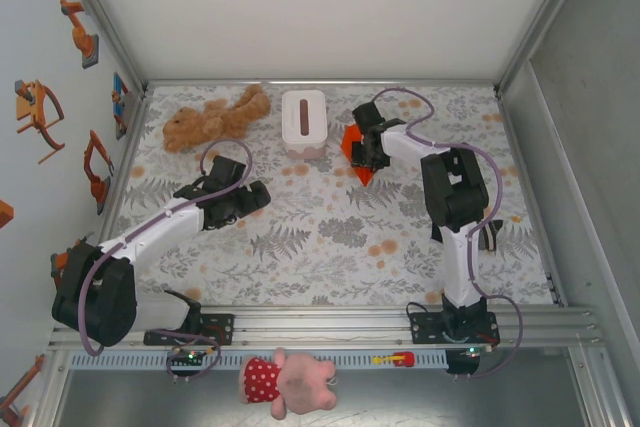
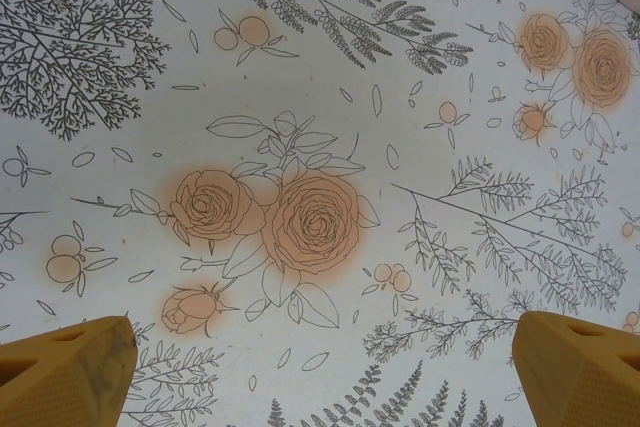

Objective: Fold a paper plane with a square sheet of paper (pick it up from the middle)
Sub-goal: Move the paper plane to the top-center of the table, then reset both arms

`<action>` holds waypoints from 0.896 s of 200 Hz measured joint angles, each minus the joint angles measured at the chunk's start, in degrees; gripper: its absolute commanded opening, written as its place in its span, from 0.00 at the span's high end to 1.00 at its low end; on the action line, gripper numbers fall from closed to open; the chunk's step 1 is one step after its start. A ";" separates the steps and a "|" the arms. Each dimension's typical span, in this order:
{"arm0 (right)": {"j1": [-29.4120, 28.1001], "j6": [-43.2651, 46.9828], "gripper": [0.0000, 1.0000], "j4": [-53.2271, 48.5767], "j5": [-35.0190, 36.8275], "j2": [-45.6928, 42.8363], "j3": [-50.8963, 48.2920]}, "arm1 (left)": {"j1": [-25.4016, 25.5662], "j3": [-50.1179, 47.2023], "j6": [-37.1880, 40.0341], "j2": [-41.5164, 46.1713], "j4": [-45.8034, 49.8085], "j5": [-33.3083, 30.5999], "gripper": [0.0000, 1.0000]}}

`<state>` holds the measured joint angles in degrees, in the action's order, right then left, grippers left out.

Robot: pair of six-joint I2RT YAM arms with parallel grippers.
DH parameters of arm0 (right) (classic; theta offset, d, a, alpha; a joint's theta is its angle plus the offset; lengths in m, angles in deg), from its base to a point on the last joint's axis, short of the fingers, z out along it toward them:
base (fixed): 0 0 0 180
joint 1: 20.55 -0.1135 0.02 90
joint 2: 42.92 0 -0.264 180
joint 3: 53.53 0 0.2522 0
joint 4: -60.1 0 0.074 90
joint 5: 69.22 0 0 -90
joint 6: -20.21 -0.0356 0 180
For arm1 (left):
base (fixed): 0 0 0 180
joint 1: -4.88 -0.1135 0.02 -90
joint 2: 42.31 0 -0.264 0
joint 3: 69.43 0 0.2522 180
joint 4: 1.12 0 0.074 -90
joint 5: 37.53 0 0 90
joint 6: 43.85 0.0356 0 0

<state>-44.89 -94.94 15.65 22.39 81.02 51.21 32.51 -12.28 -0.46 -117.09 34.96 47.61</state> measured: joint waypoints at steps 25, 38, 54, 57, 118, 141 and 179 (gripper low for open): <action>0.00 0.55 0.57 -1.01 -0.74 -0.50 0.02 | 0.00 0.74 -0.02 0.66 0.04 -0.20 0.04; 0.00 0.61 0.56 -1.81 -0.96 -1.16 0.02 | -0.04 1.11 0.00 1.33 0.15 -0.44 0.04; 0.00 0.68 0.55 -2.49 -0.96 -2.49 0.02 | -0.31 1.68 0.00 2.45 0.61 -0.96 0.04; 0.00 0.74 0.55 -2.60 -0.96 -2.82 0.02 | -0.33 1.75 0.00 2.67 0.68 -1.14 0.04; 0.61 1.20 0.41 -3.15 1.51 -16.31 -2.93 | -2.23 3.74 2.10 9.07 2.21 -5.73 0.04; 1.88 2.12 0.29 -1.31 4.37 -26.23 -9.14 | -3.26 4.22 4.52 11.58 1.57 -9.62 0.04; 5.64 4.33 0.01 3.19 13.79 -44.85 -23.08 | -6.10 1.60 10.05 15.47 -5.53 -17.29 0.04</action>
<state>-39.25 -90.61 18.84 36.18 36.17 28.13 26.42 -10.68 9.60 -101.61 29.43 30.32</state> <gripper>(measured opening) 0.984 0.961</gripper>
